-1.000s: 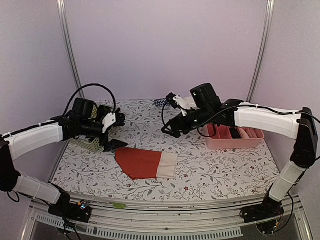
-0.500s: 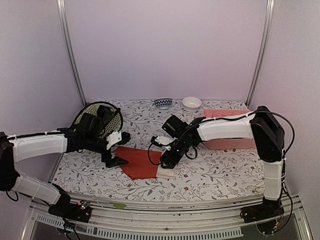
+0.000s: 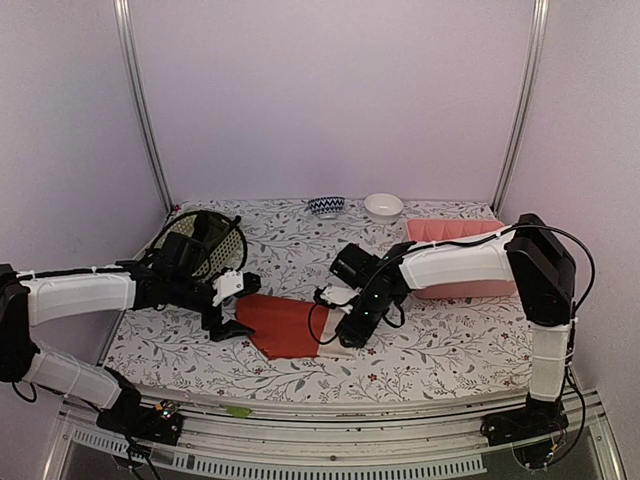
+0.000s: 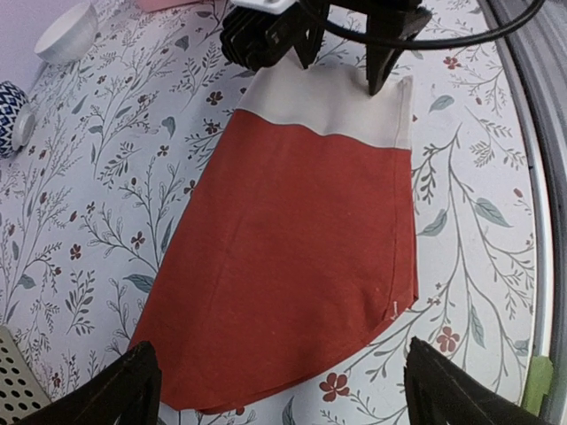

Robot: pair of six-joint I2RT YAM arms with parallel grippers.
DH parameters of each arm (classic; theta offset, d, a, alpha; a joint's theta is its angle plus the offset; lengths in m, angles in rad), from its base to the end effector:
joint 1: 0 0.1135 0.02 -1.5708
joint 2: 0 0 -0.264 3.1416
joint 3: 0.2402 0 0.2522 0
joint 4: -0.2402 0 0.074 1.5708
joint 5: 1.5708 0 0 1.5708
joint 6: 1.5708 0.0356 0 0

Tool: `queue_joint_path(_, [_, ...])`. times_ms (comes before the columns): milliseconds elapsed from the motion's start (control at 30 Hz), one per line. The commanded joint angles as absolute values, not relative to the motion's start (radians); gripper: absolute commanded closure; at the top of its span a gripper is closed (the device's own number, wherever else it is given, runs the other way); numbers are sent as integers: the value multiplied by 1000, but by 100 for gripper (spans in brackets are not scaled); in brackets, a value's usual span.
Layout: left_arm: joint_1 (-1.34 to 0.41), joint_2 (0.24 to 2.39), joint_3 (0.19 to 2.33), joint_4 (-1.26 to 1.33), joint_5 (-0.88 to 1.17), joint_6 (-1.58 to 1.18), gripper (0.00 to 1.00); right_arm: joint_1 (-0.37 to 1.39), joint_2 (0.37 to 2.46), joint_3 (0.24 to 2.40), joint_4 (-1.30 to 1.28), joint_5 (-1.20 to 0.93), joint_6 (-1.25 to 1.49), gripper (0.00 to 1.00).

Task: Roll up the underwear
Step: Smooth out the underwear at the center of the board, then pick up the underwear from the center of the board.

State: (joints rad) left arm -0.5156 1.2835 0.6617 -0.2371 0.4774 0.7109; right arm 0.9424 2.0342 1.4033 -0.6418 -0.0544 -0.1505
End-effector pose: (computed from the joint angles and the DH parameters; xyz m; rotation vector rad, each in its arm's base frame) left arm 0.2079 -0.1366 0.1928 1.5260 1.7989 -0.4838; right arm 0.2356 0.3275 0.1489 -1.5055 2.4526 0.2389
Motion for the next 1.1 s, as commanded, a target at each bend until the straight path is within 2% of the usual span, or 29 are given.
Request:
queue_joint_path(0, [-533, 1279, 636, -248, 505, 769, 4, 944, 1903, 1360, -608, -89, -141, 33])
queue_joint_path(100, [-556, 1258, 614, -260, 546, 802, 9, 945, 1801, 1268, -517, -167, -180, 41])
queue_joint_path(267, [-623, 1254, 556, -223, 571, 827, 41, 977, 1663, 1084, -348, -229, -259, 57])
queue_joint_path(433, [-678, 1301, 531, -143, 528, 825, 54, 1009, 1680, 1012, -282, -237, -301, 65])
queue_joint_path(533, [-681, 1324, 539, -125, 520, 815, 57, 1021, 1717, 1018, -278, -219, -325, 65])
queue_joint_path(1067, [-680, 1301, 492, -116, 544, 812, 59, 1031, 1860, 1040, -276, -178, -388, 65])
